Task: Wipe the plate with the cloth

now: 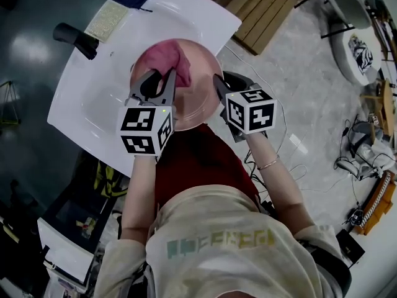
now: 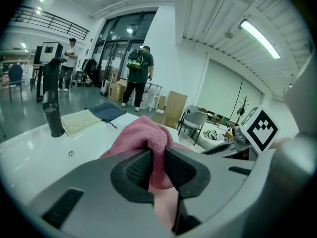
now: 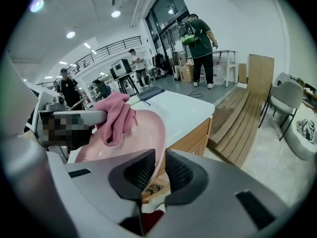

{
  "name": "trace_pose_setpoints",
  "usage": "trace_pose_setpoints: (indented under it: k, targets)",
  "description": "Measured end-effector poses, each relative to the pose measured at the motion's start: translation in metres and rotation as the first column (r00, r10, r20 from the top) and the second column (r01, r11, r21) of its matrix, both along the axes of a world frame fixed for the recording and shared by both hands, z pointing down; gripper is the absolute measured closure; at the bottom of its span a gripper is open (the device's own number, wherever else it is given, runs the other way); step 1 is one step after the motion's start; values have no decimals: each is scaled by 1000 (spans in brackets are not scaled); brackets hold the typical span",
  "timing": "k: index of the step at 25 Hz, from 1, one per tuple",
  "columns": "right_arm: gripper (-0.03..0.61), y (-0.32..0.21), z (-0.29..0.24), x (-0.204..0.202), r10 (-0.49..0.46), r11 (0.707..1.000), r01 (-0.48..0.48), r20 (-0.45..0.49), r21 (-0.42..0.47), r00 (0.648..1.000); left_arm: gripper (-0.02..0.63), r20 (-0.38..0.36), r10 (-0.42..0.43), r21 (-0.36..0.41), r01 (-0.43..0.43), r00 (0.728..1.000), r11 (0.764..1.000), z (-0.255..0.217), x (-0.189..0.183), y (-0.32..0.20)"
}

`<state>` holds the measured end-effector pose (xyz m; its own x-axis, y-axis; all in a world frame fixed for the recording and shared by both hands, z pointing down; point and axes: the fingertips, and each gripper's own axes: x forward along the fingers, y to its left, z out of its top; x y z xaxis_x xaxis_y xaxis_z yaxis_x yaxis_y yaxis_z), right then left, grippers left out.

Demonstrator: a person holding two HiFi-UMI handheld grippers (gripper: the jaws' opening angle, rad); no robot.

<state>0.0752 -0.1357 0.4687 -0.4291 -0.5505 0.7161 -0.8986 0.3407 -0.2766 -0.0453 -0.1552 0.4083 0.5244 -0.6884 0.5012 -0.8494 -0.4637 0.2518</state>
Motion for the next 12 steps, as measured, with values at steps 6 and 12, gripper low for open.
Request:
trace_pose_setpoints:
  k: [6, 12]
  targets:
    - [509, -3, -2, 7, 38, 999, -37, -52, 19, 998, 546, 2, 50, 10, -50, 999, 999, -14, 16, -5]
    - [517, -7, -3, 8, 65, 997, -62, -77, 42, 995, 546, 24, 178, 16, -179, 984, 984, -24, 53, -10]
